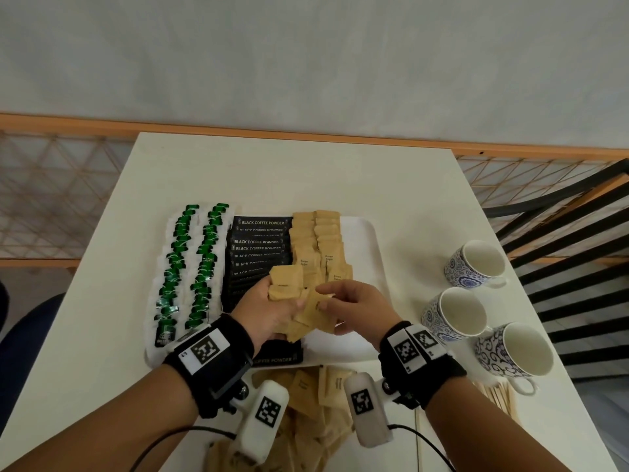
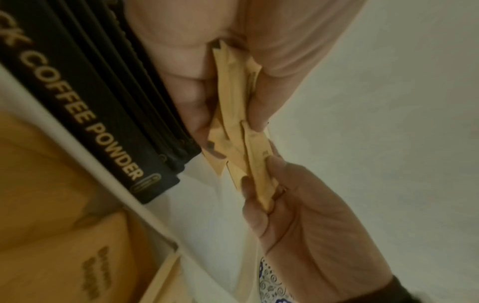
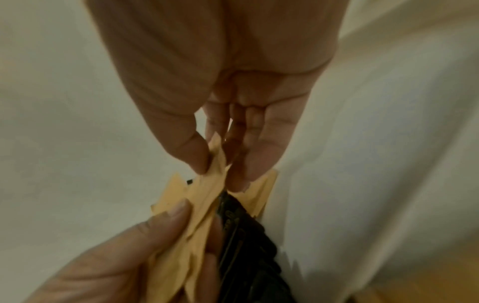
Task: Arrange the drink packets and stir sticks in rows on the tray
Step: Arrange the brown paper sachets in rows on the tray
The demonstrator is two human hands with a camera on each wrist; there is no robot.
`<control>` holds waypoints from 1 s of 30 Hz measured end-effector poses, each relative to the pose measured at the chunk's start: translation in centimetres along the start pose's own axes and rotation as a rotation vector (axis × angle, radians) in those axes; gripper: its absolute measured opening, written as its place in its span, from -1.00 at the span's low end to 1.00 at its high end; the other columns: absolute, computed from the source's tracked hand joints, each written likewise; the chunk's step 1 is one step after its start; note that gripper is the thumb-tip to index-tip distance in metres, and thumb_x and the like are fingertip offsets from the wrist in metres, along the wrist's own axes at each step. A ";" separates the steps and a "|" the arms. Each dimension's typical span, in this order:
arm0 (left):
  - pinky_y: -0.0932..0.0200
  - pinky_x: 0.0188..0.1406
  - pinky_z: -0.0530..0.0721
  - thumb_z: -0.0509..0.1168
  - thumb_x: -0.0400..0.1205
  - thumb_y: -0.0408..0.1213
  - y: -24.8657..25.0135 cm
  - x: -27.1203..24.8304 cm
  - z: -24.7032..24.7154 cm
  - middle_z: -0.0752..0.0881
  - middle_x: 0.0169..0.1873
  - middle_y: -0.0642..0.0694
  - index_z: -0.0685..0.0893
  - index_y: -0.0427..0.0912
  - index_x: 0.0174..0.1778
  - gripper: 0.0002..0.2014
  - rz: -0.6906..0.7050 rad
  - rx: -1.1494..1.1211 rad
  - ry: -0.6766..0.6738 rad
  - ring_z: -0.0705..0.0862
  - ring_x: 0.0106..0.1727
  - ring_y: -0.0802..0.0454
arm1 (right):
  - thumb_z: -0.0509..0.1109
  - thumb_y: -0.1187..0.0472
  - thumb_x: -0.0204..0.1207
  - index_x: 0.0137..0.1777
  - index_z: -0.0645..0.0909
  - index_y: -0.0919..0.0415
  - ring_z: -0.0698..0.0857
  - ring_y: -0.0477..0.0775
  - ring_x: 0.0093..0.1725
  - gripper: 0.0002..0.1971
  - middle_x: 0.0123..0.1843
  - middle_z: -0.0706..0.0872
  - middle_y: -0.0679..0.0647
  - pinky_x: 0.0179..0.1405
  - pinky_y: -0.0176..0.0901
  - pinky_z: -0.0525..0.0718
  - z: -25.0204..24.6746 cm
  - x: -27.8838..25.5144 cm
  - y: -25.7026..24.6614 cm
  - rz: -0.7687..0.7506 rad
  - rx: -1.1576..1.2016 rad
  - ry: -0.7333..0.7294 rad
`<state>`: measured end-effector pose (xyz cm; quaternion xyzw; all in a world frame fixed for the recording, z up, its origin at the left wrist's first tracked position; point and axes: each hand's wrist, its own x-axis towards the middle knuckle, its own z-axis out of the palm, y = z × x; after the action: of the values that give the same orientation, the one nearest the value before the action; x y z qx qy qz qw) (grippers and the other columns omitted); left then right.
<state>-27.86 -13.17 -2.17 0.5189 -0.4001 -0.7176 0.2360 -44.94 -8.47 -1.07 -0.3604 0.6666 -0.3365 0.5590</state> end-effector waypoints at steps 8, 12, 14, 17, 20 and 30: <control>-0.10 -0.17 0.76 0.40 0.56 -0.43 -0.3 0.0 1.1 0.74 0.03 -0.16 0.57 -0.03 0.21 -0.65 -0.017 0.051 0.018 0.74 0.04 -0.20 | 0.47 0.47 0.43 0.07 0.68 0.20 0.79 0.08 -0.11 -0.74 0.00 0.79 0.15 -0.21 -0.13 0.75 0.4 -0.1 1.5 0.030 0.410 0.043; -0.12 -0.03 0.75 0.42 0.54 -0.44 -0.3 -0.1 1.4 0.76 -0.02 -0.12 0.59 0.03 0.02 -0.71 0.010 0.118 -0.020 0.74 0.03 -0.15 | 0.21 0.43 0.61 0.28 0.58 -0.02 0.72 0.04 -0.04 -0.61 0.09 0.71 0.04 -0.19 -0.14 0.71 -1.3 1.1 1.2 0.007 0.077 0.109; -0.13 0.02 0.74 0.42 0.53 -0.45 -0.5 -0.1 1.7 0.76 0.00 -0.14 0.60 0.01 0.04 -0.70 -0.005 0.133 -0.057 0.74 0.06 -0.15 | 0.19 0.40 0.58 0.41 0.48 -0.09 0.66 0.00 -0.16 -0.51 0.00 0.69 0.00 -0.21 -0.17 0.68 -2.5 1.8 0.8 -0.026 -0.200 0.118; -0.08 0.04 0.73 0.42 0.53 -0.47 -0.8 0.2 2.2 0.77 0.02 -0.15 0.61 -0.07 0.16 -0.66 -0.018 0.113 -0.081 0.74 0.06 -0.12 | 0.36 0.31 0.47 0.47 0.41 -0.11 0.67 0.02 -0.18 -0.42 -0.12 0.71 0.04 -0.19 -0.16 0.69 -3.5 2.9 0.6 -0.027 -0.432 0.149; -0.01 0.07 0.73 0.43 0.53 -0.45 -0.9 0.5 2.8 0.78 0.01 -0.11 0.61 -0.07 0.21 -0.64 -0.009 0.118 -0.085 0.74 0.07 -0.05 | 0.47 0.24 0.41 0.36 0.51 -0.03 0.69 0.04 -0.16 -0.49 -0.15 0.72 0.05 -0.22 -0.15 0.68 -3.5 3.9 0.8 -0.020 -0.439 0.229; 0.03 0.23 0.66 0.43 0.54 -0.39 -1.3 0.8 4.0 0.75 0.05 -0.04 0.60 0.11 0.09 -0.67 0.053 0.244 -0.172 0.70 0.14 0.01 | 0.50 0.27 0.40 0.42 0.45 0.01 0.70 -0.04 -0.08 -0.42 -0.08 0.67 -0.03 -0.22 -0.28 0.65 -3.0 4.3 2.0 -0.065 -0.329 0.387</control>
<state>-31.74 -11.69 -3.14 0.4696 -0.5168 -0.6988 0.1550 -48.58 -11.03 -4.48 -0.3967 0.7950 -0.3042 0.3437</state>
